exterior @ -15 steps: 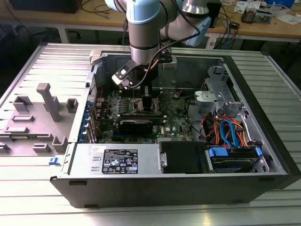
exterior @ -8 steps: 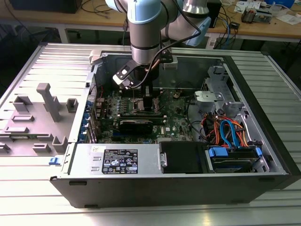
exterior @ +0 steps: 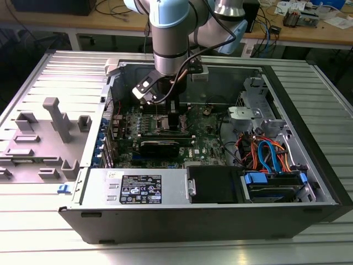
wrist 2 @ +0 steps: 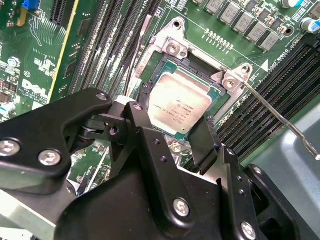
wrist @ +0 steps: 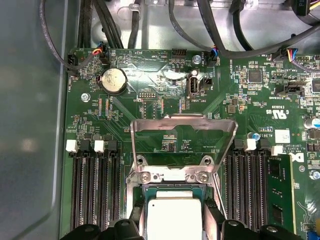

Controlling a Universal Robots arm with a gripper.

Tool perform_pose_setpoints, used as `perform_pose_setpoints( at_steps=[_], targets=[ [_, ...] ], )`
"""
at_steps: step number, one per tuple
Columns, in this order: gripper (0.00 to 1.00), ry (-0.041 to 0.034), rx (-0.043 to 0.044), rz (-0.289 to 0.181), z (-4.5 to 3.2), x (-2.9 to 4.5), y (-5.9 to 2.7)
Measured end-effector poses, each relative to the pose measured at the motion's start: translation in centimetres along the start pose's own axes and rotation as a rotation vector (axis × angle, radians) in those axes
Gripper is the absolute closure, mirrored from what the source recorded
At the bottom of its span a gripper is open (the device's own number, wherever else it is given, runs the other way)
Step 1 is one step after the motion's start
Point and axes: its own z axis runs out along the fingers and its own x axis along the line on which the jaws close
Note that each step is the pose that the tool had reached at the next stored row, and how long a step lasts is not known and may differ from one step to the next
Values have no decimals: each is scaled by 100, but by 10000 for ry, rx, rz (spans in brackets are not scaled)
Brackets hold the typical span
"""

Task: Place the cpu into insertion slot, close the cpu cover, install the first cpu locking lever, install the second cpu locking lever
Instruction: 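Place the cpu into insertion slot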

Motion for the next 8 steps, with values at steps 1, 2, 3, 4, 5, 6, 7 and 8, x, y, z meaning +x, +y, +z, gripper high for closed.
perform_pose_setpoints(
  at_steps=[1,2,3,4,5,6,7,8],
  targets=[
    [42,-1,1,0,-2,0,0],
    [42,-4,2,0,-7,-1,0],
    [42,-4,2,0,-15,-2,1],
    [42,-2,1,0,-30,-2,3],
    [42,-1,1,0,-40,-3,4],
    [42,-2,1,0,-50,-3,5],
    [42,-2,1,0,-60,-4,6],
    [42,-2,1,-1,-70,-5,7]
  ],
)
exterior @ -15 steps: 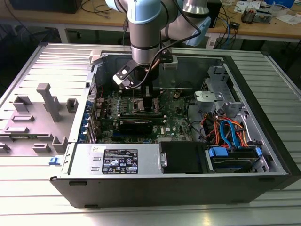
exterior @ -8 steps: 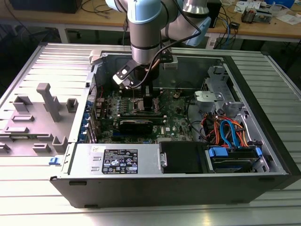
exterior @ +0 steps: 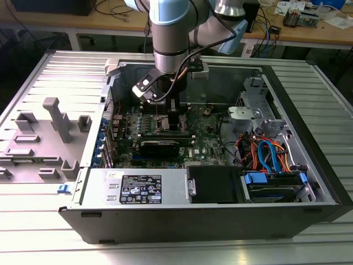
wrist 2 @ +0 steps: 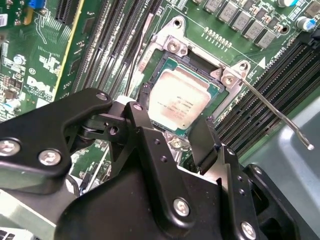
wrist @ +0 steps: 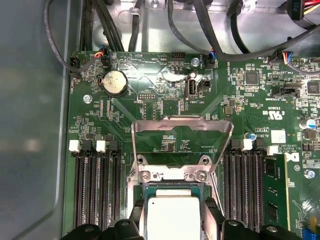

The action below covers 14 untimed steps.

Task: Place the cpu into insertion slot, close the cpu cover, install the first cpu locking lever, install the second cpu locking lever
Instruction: 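Place the cpu into insertion slot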

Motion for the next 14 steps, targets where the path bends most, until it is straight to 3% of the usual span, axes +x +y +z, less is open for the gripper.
perform_pose_setpoints(
  at_steps=[3,4,5,8,11,14],
  targets=[
    [44,0,7,-1,-53,-4,12],
    [50,1,10,0,-54,-3,14],
    [50,3,10,1,-54,-3,15],
    [69,-4,13,0,-56,-4,12],
    [87,-5,14,9,-60,-3,-49],
    [89,-11,24,94,-62,-2,-63]
  ],
)
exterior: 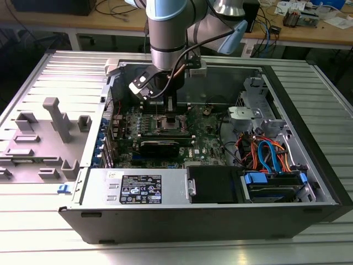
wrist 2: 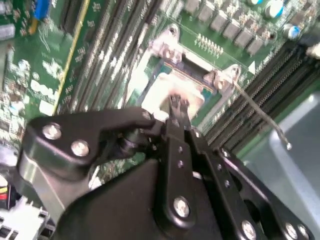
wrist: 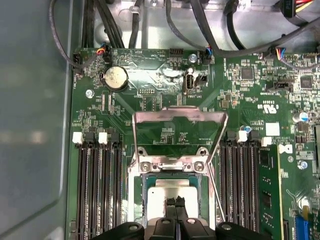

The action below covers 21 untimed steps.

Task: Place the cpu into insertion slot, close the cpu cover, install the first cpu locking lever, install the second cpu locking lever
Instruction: 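Place the cpu into insertion slot, then close the cpu cover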

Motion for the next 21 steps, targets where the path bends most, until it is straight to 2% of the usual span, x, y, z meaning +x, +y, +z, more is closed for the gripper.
perform_pose_setpoints(
  at_steps=[1,2,16,21],
  targets=[
    [89,-3,57,49,0,2,0],
    [89,-6,72,65,-1,2,-1],
    [89,-10,75,112,-13,1,1],
    [89,-9,75,113,-89,-3,7]
  ],
)
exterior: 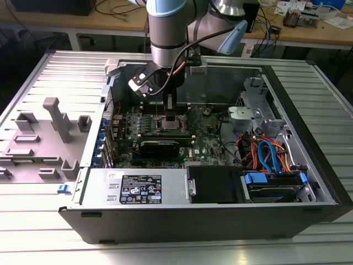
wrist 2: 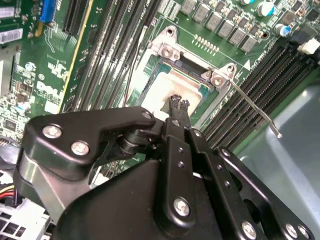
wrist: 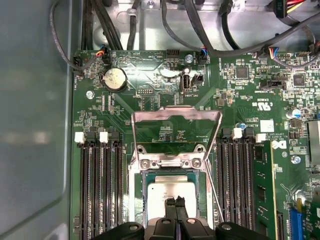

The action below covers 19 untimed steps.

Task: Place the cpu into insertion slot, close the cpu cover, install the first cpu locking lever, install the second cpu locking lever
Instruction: 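Close the cpu cover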

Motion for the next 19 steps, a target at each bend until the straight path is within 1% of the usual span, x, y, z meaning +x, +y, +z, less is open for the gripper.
perform_pose_setpoints(
  at_steps=[5,10,14,19],
  targets=[
    [89,-1,1,-5,0,0,5],
    [89,-2,1,-7,4,0,64],
    [89,-1,2,-6,-44,-3,70],
    [89,1,1,-6,-47,-3,71]
  ],
)
